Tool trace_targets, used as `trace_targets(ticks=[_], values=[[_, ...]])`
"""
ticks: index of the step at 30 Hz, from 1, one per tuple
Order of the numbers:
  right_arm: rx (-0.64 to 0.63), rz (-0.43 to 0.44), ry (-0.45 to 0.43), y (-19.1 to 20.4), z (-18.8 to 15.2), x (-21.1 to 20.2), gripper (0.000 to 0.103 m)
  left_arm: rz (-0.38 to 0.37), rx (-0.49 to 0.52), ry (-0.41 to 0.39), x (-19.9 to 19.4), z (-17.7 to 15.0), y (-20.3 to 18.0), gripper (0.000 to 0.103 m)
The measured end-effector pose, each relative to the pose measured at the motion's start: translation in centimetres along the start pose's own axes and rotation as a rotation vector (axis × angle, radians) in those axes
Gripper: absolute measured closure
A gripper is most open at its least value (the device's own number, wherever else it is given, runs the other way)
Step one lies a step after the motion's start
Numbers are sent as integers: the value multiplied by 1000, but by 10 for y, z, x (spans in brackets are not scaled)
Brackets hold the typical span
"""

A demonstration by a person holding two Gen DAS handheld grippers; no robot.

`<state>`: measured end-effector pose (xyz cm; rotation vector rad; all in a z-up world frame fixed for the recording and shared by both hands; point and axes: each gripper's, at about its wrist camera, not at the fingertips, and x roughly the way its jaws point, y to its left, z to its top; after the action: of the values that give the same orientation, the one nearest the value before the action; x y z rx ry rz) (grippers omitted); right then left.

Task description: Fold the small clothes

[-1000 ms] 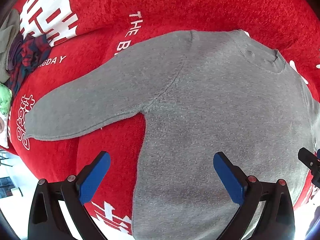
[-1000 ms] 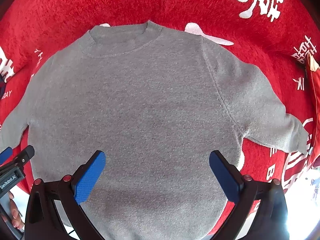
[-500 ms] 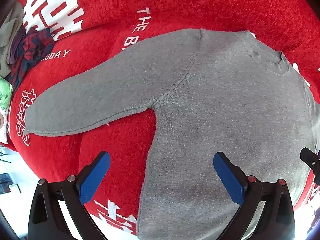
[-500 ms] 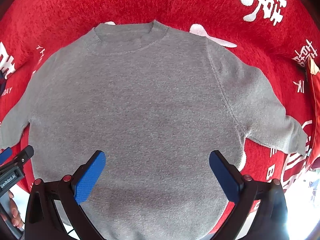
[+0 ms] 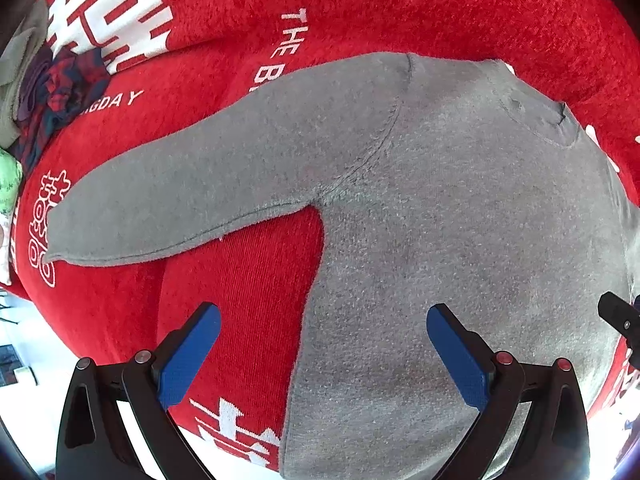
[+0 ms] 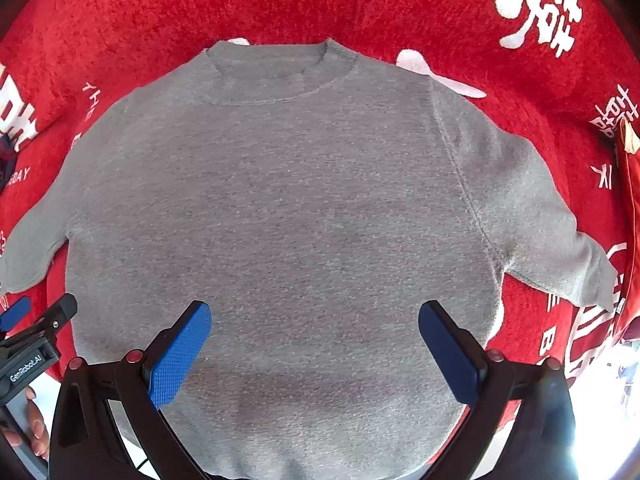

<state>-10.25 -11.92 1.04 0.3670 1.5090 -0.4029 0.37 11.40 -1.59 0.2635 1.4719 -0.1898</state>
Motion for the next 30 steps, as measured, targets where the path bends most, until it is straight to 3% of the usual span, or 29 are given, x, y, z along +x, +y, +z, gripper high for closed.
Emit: trace_targets(ticks=[5,9,14,17,21,23,28,30], values=[[-26,20,0,12,-4,-1,0,-38,-52,1,7,1,22,0],[-42,58,5,28,-6,1,0,-81,-161,-8,15,2,60,0],[-94,75,5,54,-10,3,0,-65,-311,-46,32,1,118,0],[-124,87,4,71,-12,5,0,-140,-419,-78,48,-3,152,0],[-159,109,-1,93,-15,5,0,-361,-501,-108,72,-4,178,0],[-175,119,-4,102,-17,3,0,-435,-530,-117,82,-2,187,0],[-203,128,-10,122,-21,1,0,-512,-637,-198,83,2,206,0],[-208,132,-10,128,-22,1,0,-479,-653,-249,73,7,211,0]])
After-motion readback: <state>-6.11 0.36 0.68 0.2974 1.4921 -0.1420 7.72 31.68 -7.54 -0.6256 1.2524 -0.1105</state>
